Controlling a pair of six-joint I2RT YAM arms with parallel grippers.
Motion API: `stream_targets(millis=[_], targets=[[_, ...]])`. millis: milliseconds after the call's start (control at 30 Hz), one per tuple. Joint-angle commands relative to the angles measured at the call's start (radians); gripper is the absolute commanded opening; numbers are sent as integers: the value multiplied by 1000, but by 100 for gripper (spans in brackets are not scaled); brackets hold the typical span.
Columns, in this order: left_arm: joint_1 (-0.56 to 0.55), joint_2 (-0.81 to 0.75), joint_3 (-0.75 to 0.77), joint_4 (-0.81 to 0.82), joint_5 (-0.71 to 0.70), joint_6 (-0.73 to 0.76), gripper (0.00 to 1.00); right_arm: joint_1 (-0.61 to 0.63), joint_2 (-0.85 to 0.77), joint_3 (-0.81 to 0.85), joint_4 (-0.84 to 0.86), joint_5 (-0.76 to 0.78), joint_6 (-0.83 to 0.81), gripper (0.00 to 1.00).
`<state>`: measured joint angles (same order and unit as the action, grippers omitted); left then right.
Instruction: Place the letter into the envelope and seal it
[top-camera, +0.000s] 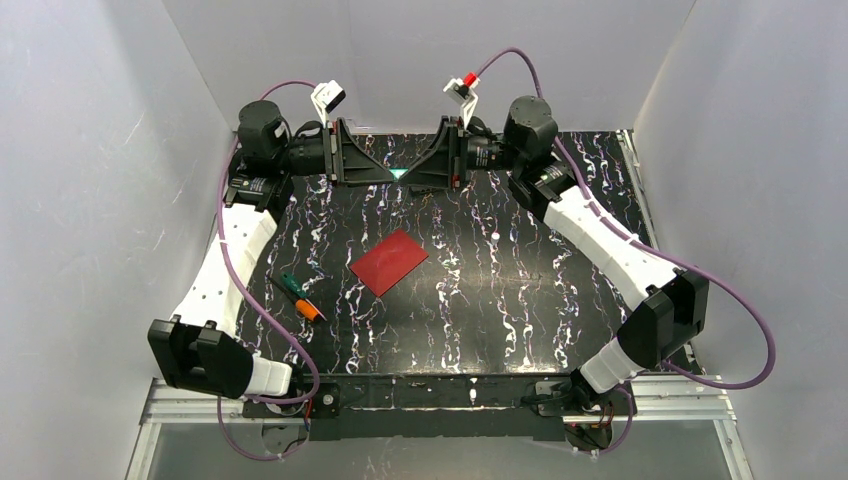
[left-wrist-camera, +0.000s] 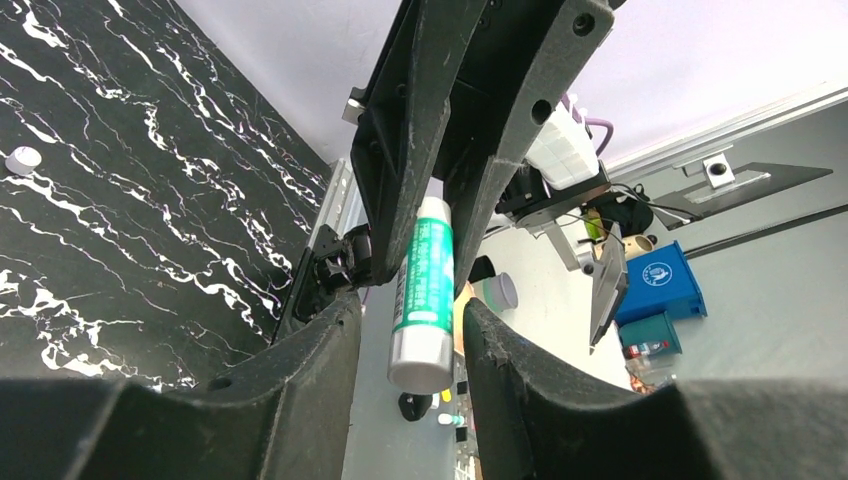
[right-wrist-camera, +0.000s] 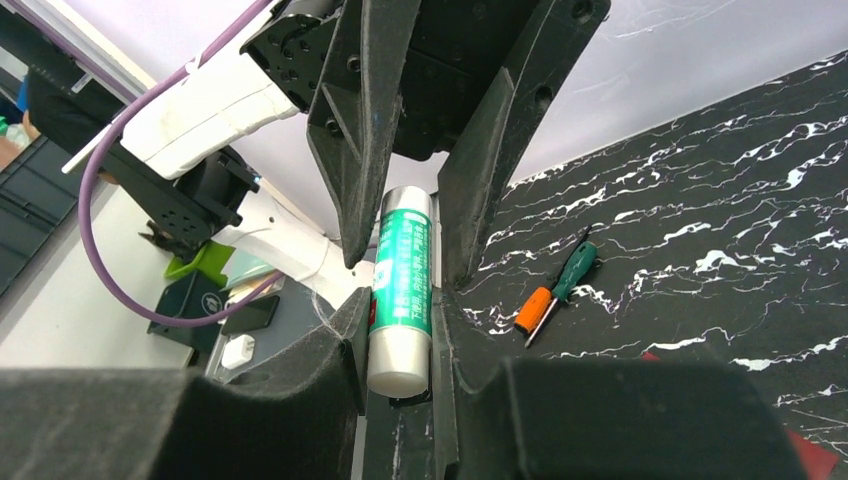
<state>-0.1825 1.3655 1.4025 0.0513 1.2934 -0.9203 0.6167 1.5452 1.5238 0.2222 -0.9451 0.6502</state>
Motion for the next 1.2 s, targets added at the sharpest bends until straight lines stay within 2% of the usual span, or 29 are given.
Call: stream_targets(millis=[0, 167, 333, 433, 467, 567, 633, 833, 1067, 1100, 1167], targets=[[2, -11, 36, 5, 9, -11, 41, 9, 0, 27, -6, -9, -29, 1], [-1, -6, 47, 5, 25, -27, 28, 9, 12, 33, -2, 3, -28, 1], [-3, -13, 51, 7, 39, -29, 24, 9, 16, 35, 5, 32, -26, 1], [-2, -15, 49, 7, 42, -28, 17, 9, 14, 31, 8, 47, -26, 1], [-3, -16, 49, 7, 42, -28, 18, 9, 12, 29, 10, 50, -26, 1], [-3, -15, 47, 7, 50, -27, 32, 9, 7, 25, 23, 54, -19, 1], [-3, -17, 44, 7, 48, -23, 39, 9, 8, 22, 29, 55, -12, 1], [-3, -21, 42, 6, 44, -24, 40, 9, 3, 14, 40, 50, 3, 1], [-4, -18, 42, 5, 41, -25, 23, 12, 4, 9, 62, 26, 21, 1], [-4, -18, 43, 5, 40, -25, 19, 12, 6, 9, 70, 17, 27, 1], [-5, -19, 44, 7, 37, -5, 4, 15, 8, 11, 76, 1, 43, 1]])
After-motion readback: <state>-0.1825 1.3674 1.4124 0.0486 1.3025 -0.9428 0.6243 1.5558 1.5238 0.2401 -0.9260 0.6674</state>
